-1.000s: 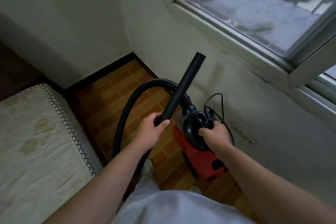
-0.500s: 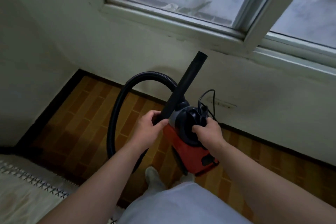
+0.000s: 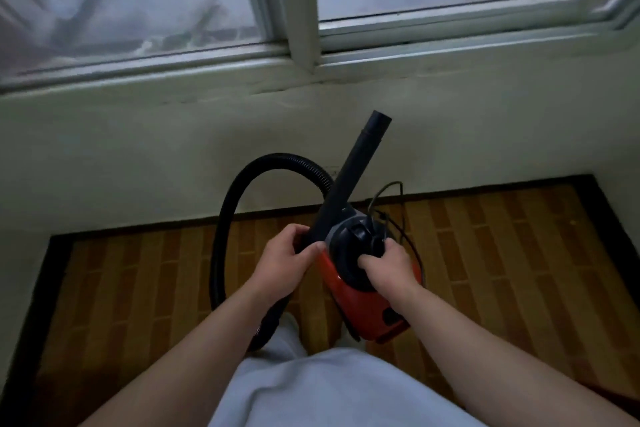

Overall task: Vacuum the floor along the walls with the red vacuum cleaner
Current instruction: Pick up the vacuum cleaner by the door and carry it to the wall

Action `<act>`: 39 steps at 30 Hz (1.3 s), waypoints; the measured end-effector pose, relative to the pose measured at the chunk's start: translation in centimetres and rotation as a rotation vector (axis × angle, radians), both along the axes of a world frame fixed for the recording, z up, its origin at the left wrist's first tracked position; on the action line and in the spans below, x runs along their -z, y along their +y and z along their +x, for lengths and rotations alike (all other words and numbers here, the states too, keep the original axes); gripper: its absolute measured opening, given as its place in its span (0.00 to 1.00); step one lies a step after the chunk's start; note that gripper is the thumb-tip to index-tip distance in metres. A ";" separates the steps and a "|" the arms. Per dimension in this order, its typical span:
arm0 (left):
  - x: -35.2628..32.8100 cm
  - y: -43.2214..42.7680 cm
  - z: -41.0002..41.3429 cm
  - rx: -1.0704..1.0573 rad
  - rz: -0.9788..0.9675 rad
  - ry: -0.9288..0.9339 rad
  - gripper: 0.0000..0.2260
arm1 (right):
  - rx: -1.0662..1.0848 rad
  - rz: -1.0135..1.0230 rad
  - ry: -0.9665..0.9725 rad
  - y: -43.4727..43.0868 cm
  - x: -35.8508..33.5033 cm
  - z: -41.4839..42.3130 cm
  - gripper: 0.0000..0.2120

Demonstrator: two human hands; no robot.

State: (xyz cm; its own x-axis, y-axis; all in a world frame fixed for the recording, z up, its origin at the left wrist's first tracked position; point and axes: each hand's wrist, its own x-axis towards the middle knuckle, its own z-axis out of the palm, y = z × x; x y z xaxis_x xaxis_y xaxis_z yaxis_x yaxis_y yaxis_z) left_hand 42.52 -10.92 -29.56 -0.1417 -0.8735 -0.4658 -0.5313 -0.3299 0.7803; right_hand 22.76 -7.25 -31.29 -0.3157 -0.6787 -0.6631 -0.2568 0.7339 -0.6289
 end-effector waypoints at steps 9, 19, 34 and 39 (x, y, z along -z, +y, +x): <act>1.7 -4.5 -6.2 0.413 0.064 0.059 0.15 | 0.497 0.099 0.042 3.9 1.4 -2.4 0.13; 3.3 -7.5 -10.9 0.851 0.074 0.114 0.15 | 1.066 0.115 0.050 6.4 4.1 0.4 0.21; 14.7 -4.5 -14.1 1.158 0.085 -0.066 0.18 | 1.632 0.044 -0.183 9.2 19.3 5.6 0.21; 23.1 -4.6 -14.6 1.255 0.153 -0.117 0.16 | 1.744 0.074 -0.206 8.9 27.0 7.0 0.18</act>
State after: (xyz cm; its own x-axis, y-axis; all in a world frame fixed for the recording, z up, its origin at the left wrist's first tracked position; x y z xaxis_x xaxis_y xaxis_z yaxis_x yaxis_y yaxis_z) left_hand 27.94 -15.57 -52.62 -0.7810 -0.1054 -0.6156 -0.6060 0.3665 0.7060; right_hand 29.75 1.65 -58.24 -0.4906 0.3606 -0.7933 0.8619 0.0669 -0.5026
